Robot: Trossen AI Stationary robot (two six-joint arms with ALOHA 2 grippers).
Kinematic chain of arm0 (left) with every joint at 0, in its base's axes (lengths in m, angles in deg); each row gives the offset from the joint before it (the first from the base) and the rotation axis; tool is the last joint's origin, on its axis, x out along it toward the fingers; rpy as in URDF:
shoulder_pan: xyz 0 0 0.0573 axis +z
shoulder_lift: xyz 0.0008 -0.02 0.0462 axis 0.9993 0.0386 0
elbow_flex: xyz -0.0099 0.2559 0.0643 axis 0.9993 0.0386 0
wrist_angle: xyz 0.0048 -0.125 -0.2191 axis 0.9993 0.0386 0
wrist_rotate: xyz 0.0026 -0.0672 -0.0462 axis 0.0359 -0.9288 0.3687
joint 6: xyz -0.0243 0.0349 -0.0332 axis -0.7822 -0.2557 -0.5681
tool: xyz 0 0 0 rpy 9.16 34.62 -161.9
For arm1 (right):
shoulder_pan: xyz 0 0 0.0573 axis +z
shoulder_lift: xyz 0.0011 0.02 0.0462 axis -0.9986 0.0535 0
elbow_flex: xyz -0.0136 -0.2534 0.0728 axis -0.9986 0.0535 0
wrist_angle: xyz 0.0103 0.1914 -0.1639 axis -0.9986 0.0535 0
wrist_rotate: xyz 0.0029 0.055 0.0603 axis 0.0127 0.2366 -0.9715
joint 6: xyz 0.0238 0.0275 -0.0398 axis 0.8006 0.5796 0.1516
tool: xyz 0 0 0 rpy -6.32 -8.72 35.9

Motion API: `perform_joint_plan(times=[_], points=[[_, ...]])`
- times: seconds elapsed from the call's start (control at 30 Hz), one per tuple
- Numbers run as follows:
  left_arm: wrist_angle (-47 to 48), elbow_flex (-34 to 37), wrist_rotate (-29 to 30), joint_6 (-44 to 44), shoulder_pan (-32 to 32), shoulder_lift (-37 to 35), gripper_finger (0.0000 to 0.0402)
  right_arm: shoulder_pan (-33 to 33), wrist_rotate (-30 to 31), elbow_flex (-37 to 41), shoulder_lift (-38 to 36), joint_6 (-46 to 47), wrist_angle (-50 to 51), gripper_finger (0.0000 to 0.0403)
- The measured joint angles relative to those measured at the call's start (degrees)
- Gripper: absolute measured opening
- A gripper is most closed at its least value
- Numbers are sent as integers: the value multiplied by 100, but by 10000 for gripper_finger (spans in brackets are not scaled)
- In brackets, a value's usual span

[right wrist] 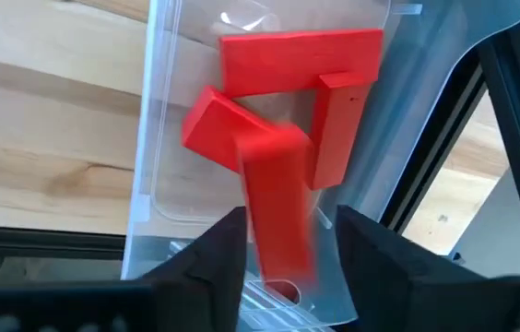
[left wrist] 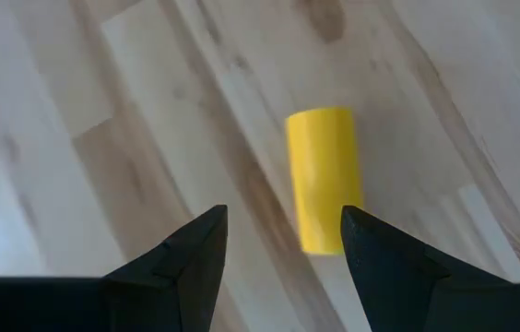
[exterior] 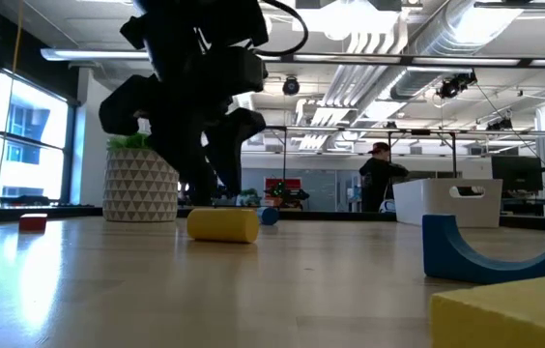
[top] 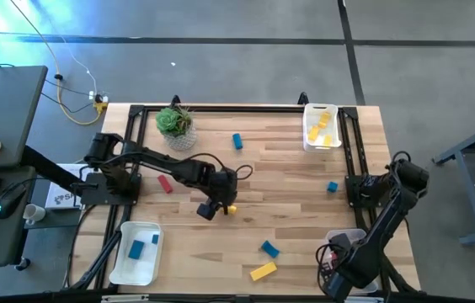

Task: Sort & place blocks by color
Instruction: Put the red block into the transparent bin, then put the yellow block into the top white bin

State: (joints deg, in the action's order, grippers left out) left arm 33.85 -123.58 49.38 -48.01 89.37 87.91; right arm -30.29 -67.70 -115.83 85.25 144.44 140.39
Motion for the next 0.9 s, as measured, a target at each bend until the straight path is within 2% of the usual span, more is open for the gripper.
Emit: perform_joint_plan(times=[0.13, 0.3, 0.63, 0.9], points=[[24, 0, -197, 77, -111, 50, 200, -15, 34, 0, 0, 5, 23, 190], [12, 0, -119, 76, -202, 49, 200, -90, 33, 0, 0, 15, 20, 220], [14, 0, -91, 77, -207, 63, 200, -426, 86, 2, 0, 9, 4, 226], [-43, 2, -91, -105, -240, 529, 200, -489, 86, 2, 0, 15, -21, 226]])
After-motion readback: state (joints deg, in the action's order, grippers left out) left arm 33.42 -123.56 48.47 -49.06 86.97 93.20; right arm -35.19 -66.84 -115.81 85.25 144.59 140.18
